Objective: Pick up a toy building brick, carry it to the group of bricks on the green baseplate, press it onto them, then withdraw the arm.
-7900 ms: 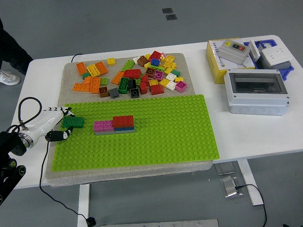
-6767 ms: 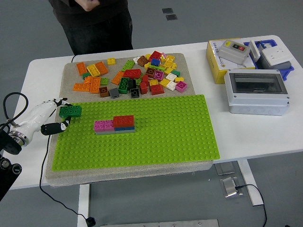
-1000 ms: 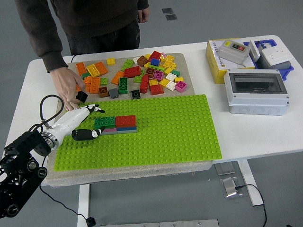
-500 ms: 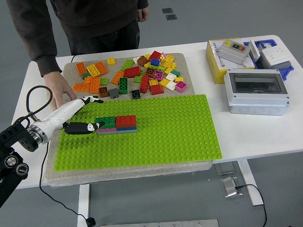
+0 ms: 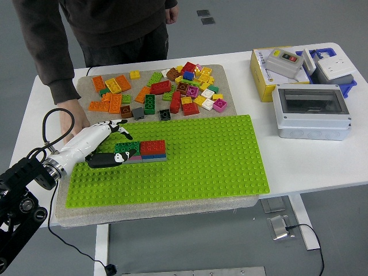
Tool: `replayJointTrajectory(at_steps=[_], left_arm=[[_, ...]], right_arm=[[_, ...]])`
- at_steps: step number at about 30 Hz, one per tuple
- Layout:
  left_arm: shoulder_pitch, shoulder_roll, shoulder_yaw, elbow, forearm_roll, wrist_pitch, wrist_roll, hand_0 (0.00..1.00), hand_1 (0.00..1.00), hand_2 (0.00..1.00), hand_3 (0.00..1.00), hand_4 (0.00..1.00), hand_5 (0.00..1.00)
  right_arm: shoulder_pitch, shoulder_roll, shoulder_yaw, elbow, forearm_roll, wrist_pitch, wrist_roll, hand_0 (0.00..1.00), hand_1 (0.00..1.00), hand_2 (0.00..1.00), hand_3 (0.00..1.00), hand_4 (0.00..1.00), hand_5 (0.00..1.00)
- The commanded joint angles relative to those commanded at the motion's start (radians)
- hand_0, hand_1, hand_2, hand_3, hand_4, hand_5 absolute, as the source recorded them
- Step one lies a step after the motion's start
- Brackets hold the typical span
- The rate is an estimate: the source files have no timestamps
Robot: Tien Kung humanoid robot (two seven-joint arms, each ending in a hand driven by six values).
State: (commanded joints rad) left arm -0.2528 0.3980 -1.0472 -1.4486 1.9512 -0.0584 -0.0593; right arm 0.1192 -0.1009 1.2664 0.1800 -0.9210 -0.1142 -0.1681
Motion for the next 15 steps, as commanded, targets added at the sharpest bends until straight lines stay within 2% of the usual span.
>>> replayJointTrajectory(at_steps=[3,7,15], left_arm=[[-0.005,-0.01,0.01,0.018,0.015,0.023,-0.009,0.973,0.966,0.935,0.604,0.663,0.722],[-0.016,-0.038,0.022,0.058,0.063,0.043,-0.02,0.973,0.966,0.935,0.604,0.663,0.722],[-0.031,-0.08,0.03,0.134,0.128,0.055,-0.029,0.973,0.965,0.938,0.606,0.663,0.731]], right_arm=[[0.0,0.0,-0.001,0.0,0.002,0.0,0.001,0.638,0.633,0.627,0.622,0.395,0.757],[0.001,0.0,-0.004,0.0,0.005,0.0,0.002,0.638,0.633,0.627,0.622,0.395,0.757],[0.003,0.002,-0.012,0.0,0.018,0.001,0.006,0.638,0.633,0.627,0.622,0.397,0.758]])
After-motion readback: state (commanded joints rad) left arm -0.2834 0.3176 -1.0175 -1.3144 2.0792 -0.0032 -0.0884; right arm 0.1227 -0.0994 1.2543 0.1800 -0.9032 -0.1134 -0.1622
